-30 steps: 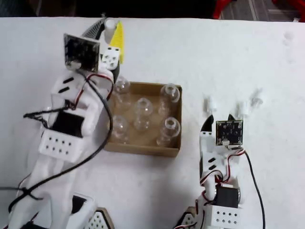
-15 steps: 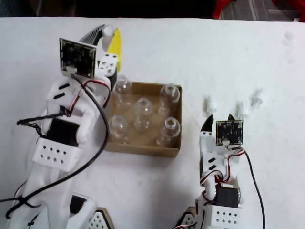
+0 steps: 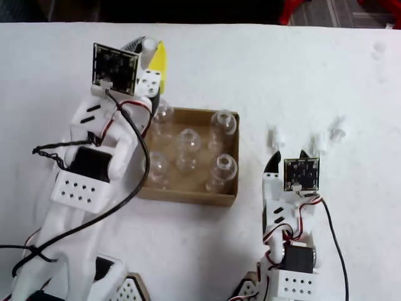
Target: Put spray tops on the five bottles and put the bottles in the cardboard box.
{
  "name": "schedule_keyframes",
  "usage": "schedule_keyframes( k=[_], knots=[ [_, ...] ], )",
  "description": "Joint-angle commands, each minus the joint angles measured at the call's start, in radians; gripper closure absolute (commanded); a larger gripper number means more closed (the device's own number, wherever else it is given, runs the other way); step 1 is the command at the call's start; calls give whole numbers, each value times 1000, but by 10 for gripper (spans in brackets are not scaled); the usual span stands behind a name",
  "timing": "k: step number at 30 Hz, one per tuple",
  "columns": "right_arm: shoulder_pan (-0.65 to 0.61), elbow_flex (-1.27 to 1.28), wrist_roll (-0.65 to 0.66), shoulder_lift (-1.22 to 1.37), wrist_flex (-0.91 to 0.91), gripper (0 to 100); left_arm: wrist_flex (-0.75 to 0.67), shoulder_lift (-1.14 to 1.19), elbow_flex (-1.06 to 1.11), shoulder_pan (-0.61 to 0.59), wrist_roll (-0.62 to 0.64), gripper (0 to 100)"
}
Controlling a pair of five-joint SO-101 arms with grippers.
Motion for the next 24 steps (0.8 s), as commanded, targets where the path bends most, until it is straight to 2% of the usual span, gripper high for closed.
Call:
schedule_keyframes(
  k=[1, 6, 12, 17, 24],
  knots=[
    [1, 9, 11, -4, -7, 840, -32, -25, -38, 12, -6, 977],
    [-1, 9, 11, -4, -7, 840, -40, -73, -52, 19, -12, 977],
    [-1, 9, 11, -4, -7, 840, -43, 7, -52, 15, -9, 977],
    [1, 9, 11, -4, -7, 840, -132, 68, -41, 12, -8, 977],
    [1, 9, 11, -4, -7, 840, -132, 73, -41, 16, -6, 977]
  ],
)
